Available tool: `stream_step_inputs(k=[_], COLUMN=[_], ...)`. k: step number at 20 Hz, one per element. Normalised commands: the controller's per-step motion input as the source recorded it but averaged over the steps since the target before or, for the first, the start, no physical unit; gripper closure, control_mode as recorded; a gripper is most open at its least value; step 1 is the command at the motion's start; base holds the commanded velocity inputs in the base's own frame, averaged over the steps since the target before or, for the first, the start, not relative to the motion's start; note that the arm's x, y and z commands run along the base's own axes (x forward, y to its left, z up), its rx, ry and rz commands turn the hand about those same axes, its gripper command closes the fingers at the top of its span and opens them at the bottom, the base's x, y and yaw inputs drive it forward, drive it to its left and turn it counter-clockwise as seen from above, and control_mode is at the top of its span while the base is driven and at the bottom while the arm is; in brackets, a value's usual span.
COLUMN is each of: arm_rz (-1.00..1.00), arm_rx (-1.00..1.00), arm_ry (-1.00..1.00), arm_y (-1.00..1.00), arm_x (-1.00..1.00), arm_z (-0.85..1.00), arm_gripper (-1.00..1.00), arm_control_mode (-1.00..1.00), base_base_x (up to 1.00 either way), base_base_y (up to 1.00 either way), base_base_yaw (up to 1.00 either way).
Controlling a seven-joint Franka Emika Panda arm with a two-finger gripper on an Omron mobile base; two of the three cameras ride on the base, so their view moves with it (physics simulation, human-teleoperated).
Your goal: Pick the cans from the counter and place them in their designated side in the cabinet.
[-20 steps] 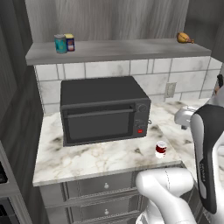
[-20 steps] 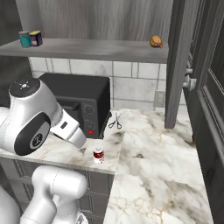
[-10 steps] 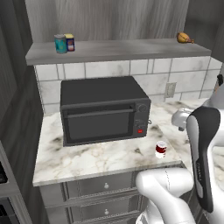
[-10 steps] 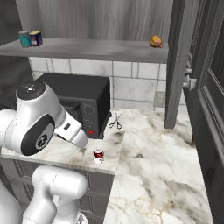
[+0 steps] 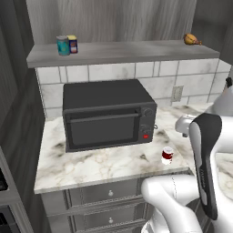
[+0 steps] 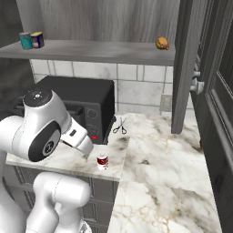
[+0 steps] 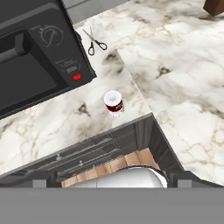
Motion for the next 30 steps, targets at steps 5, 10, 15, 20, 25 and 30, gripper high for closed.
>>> stream_step_inputs(k=[5, 10, 15, 20, 25, 30], arm_rz=[0.00, 0.00, 0.00, 0.00, 0.00, 0.00], arm_rx=[0.00, 0.00, 0.00, 0.00, 0.00, 0.00], arm_ry=[0.00, 0.01, 0.02, 0.01, 0.02, 0.08], arm_y=[0.00, 0.00, 0.00, 0.00, -0.02, -0.01], arm_x=[0.17, 0.15, 0.12, 0.11, 0.11, 0.11], arm_z=[-0.13, -0.20, -0.18, -0.14, -0.11, -0.10], arm_gripper=[-1.00, -1.00, -1.00, -1.00, -1.00, -1.00], arm_control_mode=[-1.00, -1.00, -1.00, -1.00, -1.00, -1.00], base_base_x=[0.00, 0.00, 0.00, 0.00, 0.00, 0.00], base_base_y=[0.00, 0.00, 0.00, 0.00, 0.00, 0.00], base_base_yaw=[0.00, 0.00, 0.00, 0.00, 0.00, 0.00])
